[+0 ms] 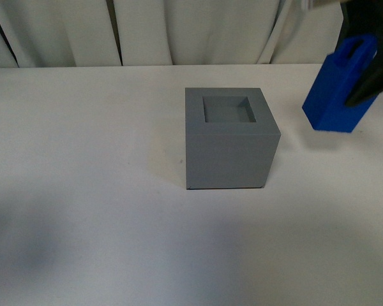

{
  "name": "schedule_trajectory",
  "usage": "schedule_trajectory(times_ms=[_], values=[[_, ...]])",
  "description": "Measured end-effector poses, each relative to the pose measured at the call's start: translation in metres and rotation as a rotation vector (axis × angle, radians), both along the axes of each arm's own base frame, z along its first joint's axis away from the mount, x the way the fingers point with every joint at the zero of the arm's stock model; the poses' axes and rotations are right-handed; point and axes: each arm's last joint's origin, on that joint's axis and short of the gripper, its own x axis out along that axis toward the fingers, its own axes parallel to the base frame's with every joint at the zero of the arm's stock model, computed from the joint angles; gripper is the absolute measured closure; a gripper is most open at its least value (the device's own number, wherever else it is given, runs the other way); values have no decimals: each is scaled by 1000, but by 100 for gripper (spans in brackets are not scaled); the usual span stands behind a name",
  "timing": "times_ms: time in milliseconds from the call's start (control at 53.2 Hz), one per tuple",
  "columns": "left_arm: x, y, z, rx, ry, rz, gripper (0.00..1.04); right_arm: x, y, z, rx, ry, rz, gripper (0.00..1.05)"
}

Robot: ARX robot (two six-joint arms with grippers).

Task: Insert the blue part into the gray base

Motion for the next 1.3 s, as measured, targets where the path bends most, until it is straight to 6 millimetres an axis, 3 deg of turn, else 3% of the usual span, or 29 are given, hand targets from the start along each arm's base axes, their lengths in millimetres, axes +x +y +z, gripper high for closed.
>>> schedule_trajectory(times_ms=[226, 620, 1297], values=[[0, 0, 0, 0, 0, 0, 6, -7, 23, 38, 67, -28, 16, 57], [0, 0, 0, 0, 0, 0, 6, -26, 86, 42, 84, -36, 85, 57], [0, 0, 0, 0, 0, 0, 6, -16, 104, 18, 49, -17, 67, 57]])
